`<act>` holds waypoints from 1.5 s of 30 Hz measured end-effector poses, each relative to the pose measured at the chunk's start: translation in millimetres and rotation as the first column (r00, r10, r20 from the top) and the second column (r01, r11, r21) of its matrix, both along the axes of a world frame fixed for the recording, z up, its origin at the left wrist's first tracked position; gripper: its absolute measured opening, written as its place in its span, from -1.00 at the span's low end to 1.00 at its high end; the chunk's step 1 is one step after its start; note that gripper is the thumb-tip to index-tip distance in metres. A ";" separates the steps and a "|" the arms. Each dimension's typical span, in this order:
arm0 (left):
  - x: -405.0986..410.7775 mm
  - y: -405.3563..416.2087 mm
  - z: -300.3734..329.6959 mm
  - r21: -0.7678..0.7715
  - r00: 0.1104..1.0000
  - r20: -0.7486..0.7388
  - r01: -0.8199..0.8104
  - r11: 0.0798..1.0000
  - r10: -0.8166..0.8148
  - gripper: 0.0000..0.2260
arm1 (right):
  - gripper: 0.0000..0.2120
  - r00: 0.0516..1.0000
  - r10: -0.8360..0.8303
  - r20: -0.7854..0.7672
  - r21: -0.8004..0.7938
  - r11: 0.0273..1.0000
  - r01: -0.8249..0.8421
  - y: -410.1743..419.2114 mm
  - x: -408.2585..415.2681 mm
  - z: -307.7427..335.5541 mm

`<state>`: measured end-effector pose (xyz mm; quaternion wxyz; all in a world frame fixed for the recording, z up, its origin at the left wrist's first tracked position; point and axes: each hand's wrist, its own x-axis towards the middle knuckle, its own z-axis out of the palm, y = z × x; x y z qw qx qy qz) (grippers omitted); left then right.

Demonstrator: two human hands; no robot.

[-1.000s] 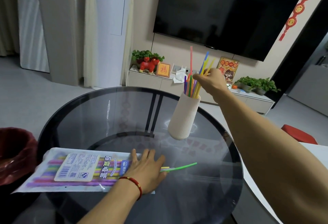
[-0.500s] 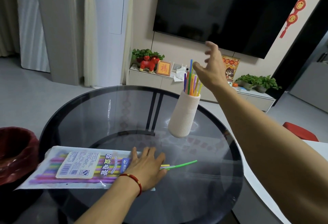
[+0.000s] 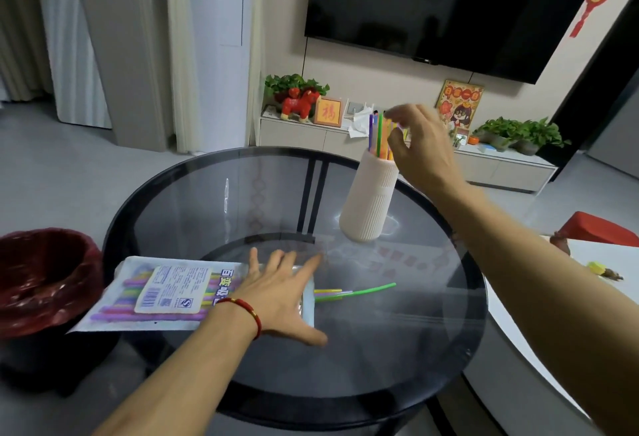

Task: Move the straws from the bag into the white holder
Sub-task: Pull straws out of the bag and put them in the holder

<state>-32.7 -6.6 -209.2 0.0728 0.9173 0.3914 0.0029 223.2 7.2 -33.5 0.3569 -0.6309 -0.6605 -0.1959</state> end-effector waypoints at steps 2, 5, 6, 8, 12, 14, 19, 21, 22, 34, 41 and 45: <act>-8.8 2.1 -0.6 -0.036 0.998 -0.055 -0.008 0.999 0.006 0.27 | -0.82 1.000 0.020 -0.006 -0.121 0.992 -0.021 -28.1 -0.4 -35.9; -15.5 2.2 0.5 -0.073 0.997 -0.074 -0.017 0.997 0.012 0.28 | -0.79 0.998 -0.032 0.048 -0.526 0.849 0.052 -69.6 2.5 -109.3; -15.9 2.1 1.1 -0.072 0.998 -0.065 -0.018 0.997 0.014 0.27 | -0.72 0.997 -0.043 0.056 -0.633 0.771 0.069 -81.6 2.3 -130.3; -14.8 1.9 3.0 -0.065 0.999 -0.050 -0.022 0.998 0.019 0.26 | -0.65 0.998 -0.061 0.017 -0.712 0.700 0.055 -98.4 4.3 -162.1; -10.8 3.9 7.9 -0.057 0.999 -0.034 -0.024 0.998 0.023 0.24 | -0.86 0.998 0.013 -0.066 -0.636 0.770 -0.052 -104.4 7.1 -180.6; -7.2 3.8 8.2 -0.038 0.999 -0.032 -0.017 0.999 0.016 0.24 | -0.87 0.997 0.073 -0.019 -0.612 0.788 -0.069 -104.7 2.4 -181.6; -1.4 2.3 3.9 -0.018 1.000 -0.019 -0.008 1.000 0.008 0.23 | -0.78 0.967 0.248 0.053 -0.567 0.805 -0.175 -107.1 -13.7 -181.6; -1.1 2.8 3.7 -0.018 1.000 -0.019 -0.005 1.000 0.005 0.23 | -0.73 0.970 0.236 0.052 -0.604 0.781 -0.157 -107.7 -9.0 -179.8; -1.9 2.8 3.7 -0.023 1.000 -0.020 -0.005 1.000 0.004 0.23 | -0.74 0.974 0.219 0.065 -0.626 0.768 -0.131 -108.2 -6.2 -178.6; 2.8 -6.4 6.3 -0.011 0.998 0.053 0.038 0.999 -0.037 0.21 | -0.72 0.967 0.222 -0.128 -0.489 0.834 -0.256 -91.2 -56.9 -191.8; -2.7 -5.8 7.2 0.080 0.990 0.141 0.019 0.997 -0.031 0.19 | -0.72 0.917 0.207 -0.341 -0.497 0.788 -0.363 -87.0 -73.2 -196.2; -1.9 -5.5 5.5 0.084 0.984 0.172 0.023 0.996 -0.037 0.17 | -0.78 0.935 0.253 -0.249 -0.546 0.761 -0.351 -85.9 -73.7 -193.7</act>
